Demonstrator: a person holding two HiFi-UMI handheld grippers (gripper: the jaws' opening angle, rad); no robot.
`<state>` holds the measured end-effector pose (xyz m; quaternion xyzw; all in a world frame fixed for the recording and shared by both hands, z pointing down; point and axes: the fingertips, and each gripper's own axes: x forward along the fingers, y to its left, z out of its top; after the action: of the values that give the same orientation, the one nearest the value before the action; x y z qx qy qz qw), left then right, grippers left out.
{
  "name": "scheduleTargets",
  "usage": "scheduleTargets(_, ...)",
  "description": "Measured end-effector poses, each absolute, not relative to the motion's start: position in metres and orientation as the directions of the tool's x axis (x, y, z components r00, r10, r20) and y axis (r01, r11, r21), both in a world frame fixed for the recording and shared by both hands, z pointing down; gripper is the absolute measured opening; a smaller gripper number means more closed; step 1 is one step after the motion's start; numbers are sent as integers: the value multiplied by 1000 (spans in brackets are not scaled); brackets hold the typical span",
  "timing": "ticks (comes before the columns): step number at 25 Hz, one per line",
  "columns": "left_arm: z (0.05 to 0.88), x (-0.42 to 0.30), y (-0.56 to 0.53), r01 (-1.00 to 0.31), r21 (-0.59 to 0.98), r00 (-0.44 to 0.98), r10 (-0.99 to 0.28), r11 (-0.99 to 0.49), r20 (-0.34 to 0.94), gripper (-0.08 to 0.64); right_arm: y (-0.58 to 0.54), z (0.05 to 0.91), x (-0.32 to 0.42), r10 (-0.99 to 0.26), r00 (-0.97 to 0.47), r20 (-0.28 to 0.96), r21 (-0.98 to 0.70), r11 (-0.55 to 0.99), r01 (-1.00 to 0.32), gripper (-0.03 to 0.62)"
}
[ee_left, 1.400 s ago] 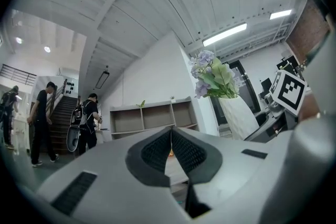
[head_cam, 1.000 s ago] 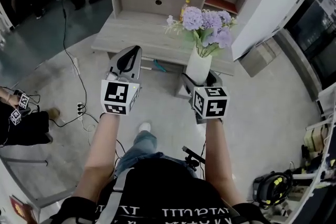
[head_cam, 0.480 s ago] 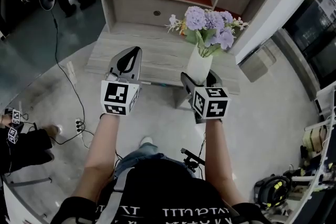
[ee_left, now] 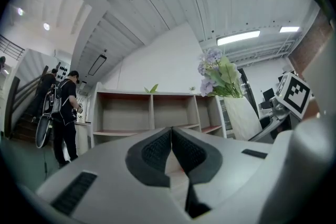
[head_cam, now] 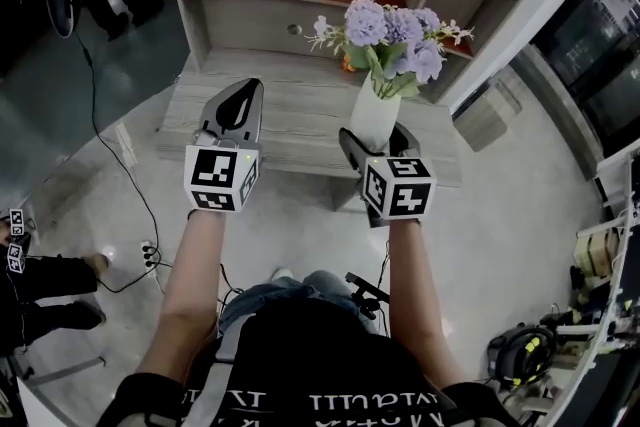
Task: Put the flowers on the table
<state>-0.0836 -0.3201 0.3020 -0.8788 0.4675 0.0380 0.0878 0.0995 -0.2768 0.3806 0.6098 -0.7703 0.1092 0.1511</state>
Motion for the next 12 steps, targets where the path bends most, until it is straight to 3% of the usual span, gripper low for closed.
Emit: scheduleTargets(12,317,-84,-331,-829,-92,559,-819,-551,-132,9,-288,394,103,-903,-218,370,13,240,-971,385)
